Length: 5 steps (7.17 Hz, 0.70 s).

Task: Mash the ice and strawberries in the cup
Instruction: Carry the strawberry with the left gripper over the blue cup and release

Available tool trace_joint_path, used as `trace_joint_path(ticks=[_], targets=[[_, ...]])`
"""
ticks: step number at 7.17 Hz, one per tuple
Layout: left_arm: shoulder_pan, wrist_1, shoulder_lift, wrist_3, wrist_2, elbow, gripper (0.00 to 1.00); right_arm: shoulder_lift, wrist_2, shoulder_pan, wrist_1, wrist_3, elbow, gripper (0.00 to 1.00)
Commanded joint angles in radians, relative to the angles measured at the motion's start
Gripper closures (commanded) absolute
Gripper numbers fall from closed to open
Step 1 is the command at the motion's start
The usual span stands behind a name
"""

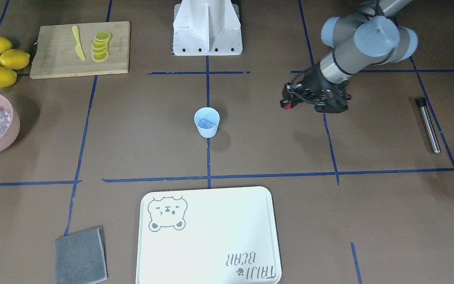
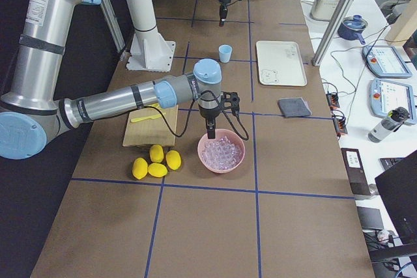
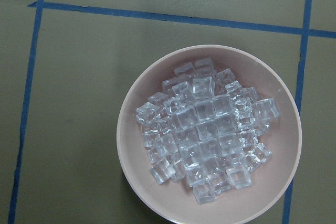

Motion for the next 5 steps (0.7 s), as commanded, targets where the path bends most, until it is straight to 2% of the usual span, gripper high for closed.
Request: trace_joint_path(ticks=[1,3,5], targets=[[0.098,-0.002,-0.164,-0.093,0.143,0.076,1.00,0.005,0.006,0.001,0.000,0.000,-0.004,0.00],[0.101,-0.009,-0.220,-0.091,0.158,0.144,0.98,0.005,0.008,0.001,0.000,0.000,-0.002,0.00],[0.101,-0.015,-0.241,-0.090,0.187,0.153,0.95,0.005,0.008,0.001,0.000,0.000,-0.002,0.00]])
